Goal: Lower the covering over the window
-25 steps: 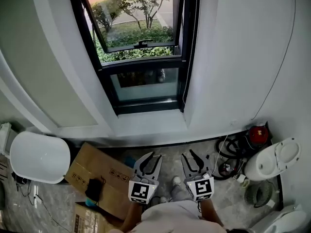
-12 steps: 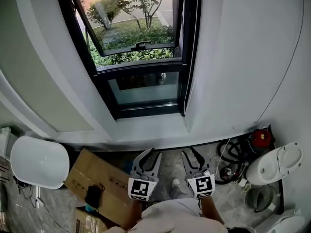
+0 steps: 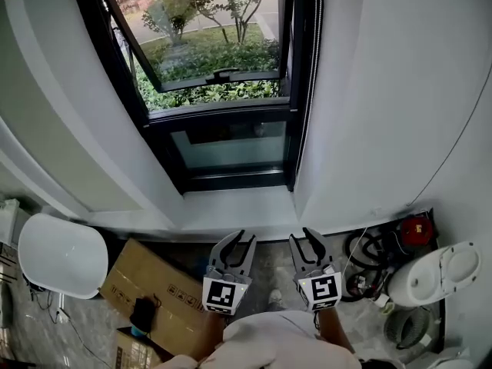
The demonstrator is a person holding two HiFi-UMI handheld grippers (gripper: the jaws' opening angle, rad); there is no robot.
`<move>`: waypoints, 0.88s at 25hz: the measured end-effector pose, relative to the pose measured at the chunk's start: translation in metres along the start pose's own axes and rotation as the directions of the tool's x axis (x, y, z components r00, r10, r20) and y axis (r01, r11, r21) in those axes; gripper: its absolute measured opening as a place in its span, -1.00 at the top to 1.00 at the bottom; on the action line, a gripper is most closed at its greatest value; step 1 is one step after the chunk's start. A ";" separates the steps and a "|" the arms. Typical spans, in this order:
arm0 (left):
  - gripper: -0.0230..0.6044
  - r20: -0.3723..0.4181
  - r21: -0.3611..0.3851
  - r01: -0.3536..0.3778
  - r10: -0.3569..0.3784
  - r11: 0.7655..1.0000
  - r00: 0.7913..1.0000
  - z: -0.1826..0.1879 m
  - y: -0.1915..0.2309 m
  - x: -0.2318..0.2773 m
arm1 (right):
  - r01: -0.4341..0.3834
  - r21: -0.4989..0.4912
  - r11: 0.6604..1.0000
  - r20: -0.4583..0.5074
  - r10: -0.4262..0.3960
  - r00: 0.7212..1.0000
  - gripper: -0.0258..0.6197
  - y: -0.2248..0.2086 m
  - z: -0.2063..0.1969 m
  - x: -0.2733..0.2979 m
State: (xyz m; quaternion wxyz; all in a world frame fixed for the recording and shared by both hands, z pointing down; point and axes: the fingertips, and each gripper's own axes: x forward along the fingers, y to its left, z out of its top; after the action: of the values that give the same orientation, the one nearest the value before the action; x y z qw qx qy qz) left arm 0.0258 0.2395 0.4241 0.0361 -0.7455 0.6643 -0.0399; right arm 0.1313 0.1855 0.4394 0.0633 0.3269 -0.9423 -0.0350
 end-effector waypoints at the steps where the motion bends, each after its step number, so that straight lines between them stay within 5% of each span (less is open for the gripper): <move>1: 0.58 -0.001 0.002 -0.004 0.004 1.000 1.000 0.000 0.001 0.006 | -0.005 0.000 1.000 0.002 0.005 1.000 0.52 -0.004 0.000 0.004; 22: 0.58 -0.036 0.007 -0.060 0.060 0.998 0.998 -0.007 0.008 0.095 | -0.067 0.035 0.997 0.006 0.067 0.998 0.52 -0.078 -0.011 0.069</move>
State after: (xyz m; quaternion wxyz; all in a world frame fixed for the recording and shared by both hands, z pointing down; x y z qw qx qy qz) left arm 0.0282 0.1447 0.4315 0.0273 -0.7242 0.6869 -0.0542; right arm 0.1264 0.0814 0.4488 0.0562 0.2960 -0.9534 -0.0168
